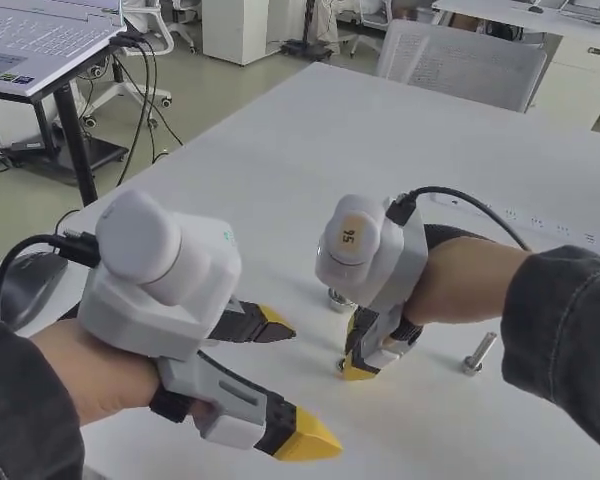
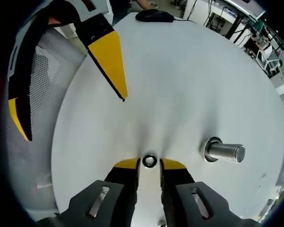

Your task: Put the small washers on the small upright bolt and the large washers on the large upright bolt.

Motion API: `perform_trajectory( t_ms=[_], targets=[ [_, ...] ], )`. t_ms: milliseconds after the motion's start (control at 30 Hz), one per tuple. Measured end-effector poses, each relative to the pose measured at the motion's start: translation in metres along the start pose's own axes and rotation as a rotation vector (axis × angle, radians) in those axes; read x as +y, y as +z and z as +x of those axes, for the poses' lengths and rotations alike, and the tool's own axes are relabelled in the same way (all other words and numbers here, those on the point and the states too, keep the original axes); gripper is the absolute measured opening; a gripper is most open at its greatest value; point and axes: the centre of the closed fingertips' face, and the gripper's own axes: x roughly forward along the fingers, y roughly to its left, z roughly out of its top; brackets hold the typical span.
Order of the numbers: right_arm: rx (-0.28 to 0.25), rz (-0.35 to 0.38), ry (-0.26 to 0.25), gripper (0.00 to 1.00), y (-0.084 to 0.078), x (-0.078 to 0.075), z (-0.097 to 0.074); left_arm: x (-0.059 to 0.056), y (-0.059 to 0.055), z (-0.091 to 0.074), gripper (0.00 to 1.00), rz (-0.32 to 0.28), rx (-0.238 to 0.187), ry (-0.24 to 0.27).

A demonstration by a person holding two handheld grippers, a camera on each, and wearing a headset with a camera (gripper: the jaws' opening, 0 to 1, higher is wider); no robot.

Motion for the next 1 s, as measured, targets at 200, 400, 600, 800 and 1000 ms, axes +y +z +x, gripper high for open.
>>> perform_trajectory(
  t_ms=[200, 400, 600, 800, 1000],
  targets=[
    [0.012, -0.022, -0.005, 0.17, 0.001, 0.0012, 0.0003, 0.0009, 0.0004, -0.0004, 0.69, 0.0, -0.001, -0.001],
    [0.02, -0.031, -0.008, 0.16, 0.0015, 0.0014, 0.0004, 0.0022, 0.0008, -0.0008, 0.69, 0.0, -0.003, 0.0],
    [0.016, -0.037, -0.007, 0.15, 0.0018, 0.0011, 0.0009, 0.0025, 0.0002, -0.0006, 0.69, 0.001, -0.002, -0.003],
    [0.012, -0.037, -0.003, 0.15, 0.0021, 0.0006, 0.0014, 0.0032, -0.0005, -0.0005, 0.69, 0.001, -0.001, -0.004],
    [0.011, -0.039, -0.005, 0.14, 0.0018, 0.0, 0.0014, 0.0037, -0.001, -0.0003, 0.69, 0.0, 0.0, -0.006]
  ],
)
